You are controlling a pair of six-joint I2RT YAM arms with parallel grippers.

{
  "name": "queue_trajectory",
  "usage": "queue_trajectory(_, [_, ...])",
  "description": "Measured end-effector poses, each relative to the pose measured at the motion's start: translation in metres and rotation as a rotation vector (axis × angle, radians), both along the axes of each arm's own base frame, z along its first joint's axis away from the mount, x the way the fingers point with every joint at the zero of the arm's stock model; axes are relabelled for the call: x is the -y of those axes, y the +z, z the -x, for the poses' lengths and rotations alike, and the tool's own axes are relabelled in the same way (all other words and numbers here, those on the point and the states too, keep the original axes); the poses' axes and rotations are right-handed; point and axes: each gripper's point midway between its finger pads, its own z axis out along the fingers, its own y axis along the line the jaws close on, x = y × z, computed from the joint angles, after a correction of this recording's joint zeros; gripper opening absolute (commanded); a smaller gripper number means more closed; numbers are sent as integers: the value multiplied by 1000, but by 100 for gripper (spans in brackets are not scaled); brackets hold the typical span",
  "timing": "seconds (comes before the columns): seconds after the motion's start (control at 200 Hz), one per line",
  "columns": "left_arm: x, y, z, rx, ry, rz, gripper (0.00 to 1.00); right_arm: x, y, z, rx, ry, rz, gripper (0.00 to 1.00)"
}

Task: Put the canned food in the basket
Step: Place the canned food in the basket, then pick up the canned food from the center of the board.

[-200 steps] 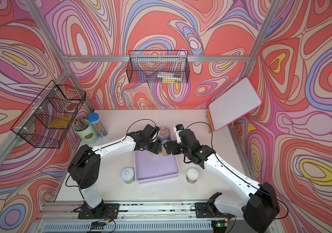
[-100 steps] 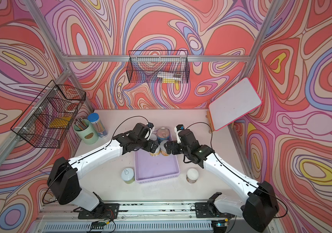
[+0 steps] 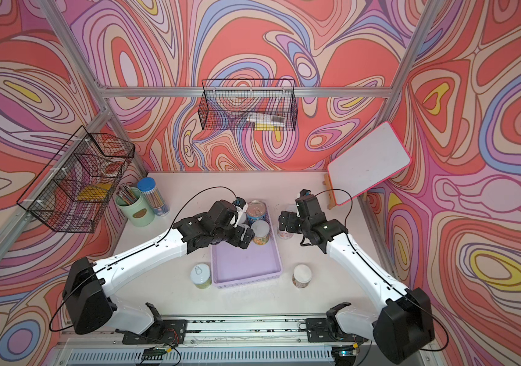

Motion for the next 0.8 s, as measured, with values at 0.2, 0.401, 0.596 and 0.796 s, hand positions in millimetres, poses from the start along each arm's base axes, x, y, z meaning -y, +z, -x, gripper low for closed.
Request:
queue_trajectory(0.2, [14, 3, 9, 8, -16, 21, 99, 11, -4, -19, -30, -40, 17, 97])
queue_trajectory(0.401, [26, 10, 12, 20, -20, 68, 99, 22, -13, -44, -67, -78, 27, 97])
queue_trajectory(0.596, [43, 15, 15, 38, -38, 113, 99, 27, -29, -75, -121, -104, 33, 97])
queue_trajectory(0.796, [55, 9, 11, 31, -36, 126, 99, 36, -51, -107, -177, -130, 55, 98])
